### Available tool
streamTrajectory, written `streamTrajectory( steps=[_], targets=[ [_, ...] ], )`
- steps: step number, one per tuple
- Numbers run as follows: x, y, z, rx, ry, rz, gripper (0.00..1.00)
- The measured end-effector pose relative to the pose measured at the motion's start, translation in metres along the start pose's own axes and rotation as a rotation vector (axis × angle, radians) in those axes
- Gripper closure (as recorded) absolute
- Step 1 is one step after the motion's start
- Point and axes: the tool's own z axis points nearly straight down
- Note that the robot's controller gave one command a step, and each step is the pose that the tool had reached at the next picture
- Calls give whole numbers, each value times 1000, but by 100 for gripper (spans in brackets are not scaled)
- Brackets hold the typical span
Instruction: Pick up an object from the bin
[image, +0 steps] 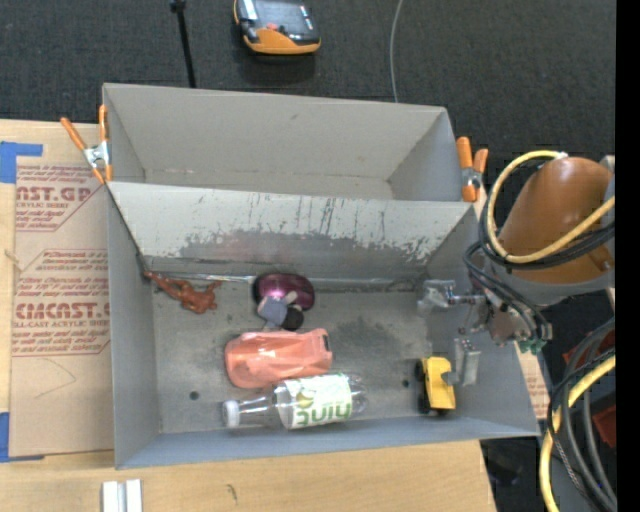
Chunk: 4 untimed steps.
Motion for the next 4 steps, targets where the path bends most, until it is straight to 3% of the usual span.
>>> streamTrajectory(
  steps=[1,2,3,4],
  targets=[
    [9,8,57,0,2,-161,0],
    [20,-11,88,-7,10,-259,0],
    [22,-16,99,1,0,-306,0],
    [5,-30,99,-12,-5,-634,100]
  ],
)
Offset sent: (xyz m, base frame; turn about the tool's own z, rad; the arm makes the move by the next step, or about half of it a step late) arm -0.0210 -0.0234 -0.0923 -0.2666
